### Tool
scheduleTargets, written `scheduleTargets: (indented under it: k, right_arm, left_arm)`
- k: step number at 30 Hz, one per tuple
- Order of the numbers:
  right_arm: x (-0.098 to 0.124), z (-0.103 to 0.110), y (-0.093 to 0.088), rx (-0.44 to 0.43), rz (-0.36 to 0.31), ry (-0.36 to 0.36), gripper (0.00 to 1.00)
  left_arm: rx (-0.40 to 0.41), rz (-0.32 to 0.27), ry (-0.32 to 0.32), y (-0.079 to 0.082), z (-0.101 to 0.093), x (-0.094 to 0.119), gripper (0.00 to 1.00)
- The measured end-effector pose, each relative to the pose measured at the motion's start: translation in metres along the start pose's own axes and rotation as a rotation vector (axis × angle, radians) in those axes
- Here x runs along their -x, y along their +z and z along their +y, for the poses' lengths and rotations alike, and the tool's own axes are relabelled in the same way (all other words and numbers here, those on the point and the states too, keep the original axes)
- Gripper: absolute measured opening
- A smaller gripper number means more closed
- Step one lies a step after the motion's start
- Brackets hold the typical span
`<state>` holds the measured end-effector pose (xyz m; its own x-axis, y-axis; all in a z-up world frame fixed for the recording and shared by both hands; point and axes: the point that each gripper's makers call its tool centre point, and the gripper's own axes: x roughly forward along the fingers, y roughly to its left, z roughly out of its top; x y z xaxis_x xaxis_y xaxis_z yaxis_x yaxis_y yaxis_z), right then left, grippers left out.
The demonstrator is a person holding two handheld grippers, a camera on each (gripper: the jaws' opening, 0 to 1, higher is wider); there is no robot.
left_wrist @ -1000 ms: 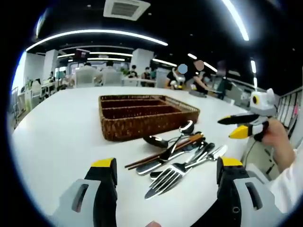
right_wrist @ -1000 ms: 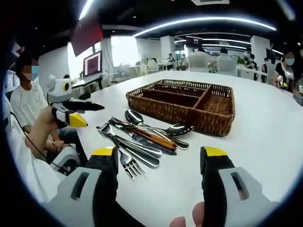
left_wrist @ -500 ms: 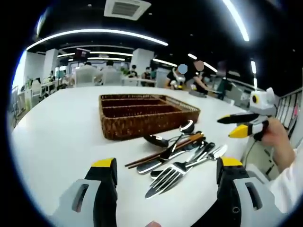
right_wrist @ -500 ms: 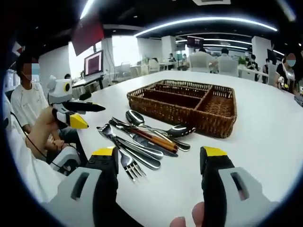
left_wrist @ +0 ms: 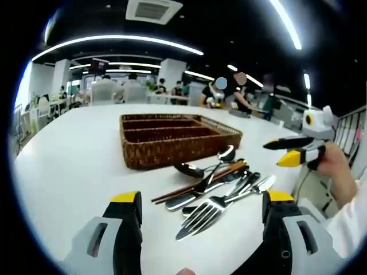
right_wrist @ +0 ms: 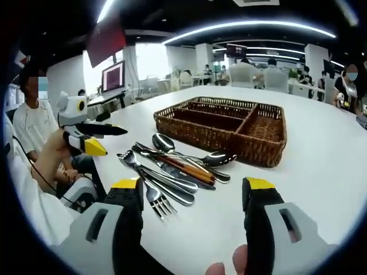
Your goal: Arrange the knives, forks, and spoons in their matching storage slots by inserting each utensil handle-first until every utensil is classified and aligned in the correct compartment
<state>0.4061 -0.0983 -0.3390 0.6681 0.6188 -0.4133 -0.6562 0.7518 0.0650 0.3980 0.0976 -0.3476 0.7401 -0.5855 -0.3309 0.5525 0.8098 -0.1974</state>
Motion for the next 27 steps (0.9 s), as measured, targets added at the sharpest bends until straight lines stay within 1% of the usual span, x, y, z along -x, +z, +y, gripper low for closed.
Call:
scheduleTargets:
  k: [27]
  right_arm:
    - [0.0038, -0.0040, 0.0027, -0.002, -0.011, -0.004, 0.73]
  left_arm:
    - [-0.018, 0.002, -0.007, 0.0055, -0.0069, -0.0032, 0.87]
